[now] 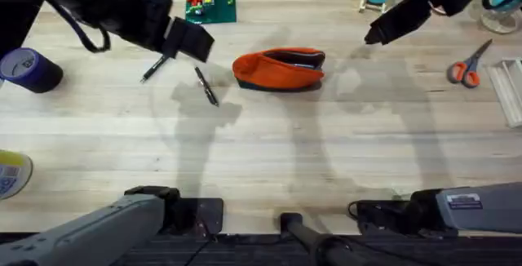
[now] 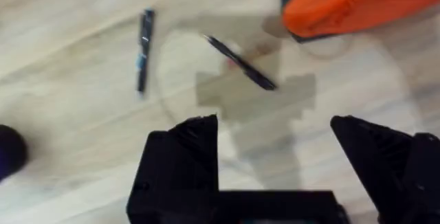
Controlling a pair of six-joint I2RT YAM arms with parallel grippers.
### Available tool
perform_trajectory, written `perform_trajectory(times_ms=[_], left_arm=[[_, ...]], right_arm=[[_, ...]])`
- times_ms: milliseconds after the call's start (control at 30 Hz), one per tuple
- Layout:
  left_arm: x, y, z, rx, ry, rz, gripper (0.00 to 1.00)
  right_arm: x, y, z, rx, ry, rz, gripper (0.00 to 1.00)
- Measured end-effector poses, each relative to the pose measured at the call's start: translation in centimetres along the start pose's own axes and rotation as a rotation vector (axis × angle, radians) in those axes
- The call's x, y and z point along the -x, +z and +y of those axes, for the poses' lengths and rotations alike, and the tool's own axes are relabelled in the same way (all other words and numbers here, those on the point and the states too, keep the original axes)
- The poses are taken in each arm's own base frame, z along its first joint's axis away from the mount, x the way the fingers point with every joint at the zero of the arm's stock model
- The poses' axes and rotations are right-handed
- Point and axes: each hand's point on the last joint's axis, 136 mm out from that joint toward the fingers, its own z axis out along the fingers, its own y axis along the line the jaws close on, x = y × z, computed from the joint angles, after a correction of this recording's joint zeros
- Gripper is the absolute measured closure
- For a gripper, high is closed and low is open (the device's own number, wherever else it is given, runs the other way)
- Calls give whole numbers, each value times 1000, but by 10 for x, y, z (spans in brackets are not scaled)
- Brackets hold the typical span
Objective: Unzip the bag, pick up the pens from the table one at a time and place them inside, then zip the bag closed.
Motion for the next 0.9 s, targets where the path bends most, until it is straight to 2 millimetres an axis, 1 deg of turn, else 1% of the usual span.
perform_trajectory(times_ms=[233,367,467,667,833,900], left_arm=[[15,-2,36,74,73,-82,10],[19,10,58,83,100,-82,10],[18,24,76,84,110,-62,9],[4,60,108,60,119,24,4],[10,100,141,76,130,28,7],[11,115,150,79,146,29,8]], right_arm=[[-1,0,1,3,2,4,6],[-1,0,1,3,2,4,5],[-1,0,1,3,2,4,5],[-1,0,1,3,2,4,6],[-1,0,1,3,5,5,5],[-1,0,1,3,5,5,5]])
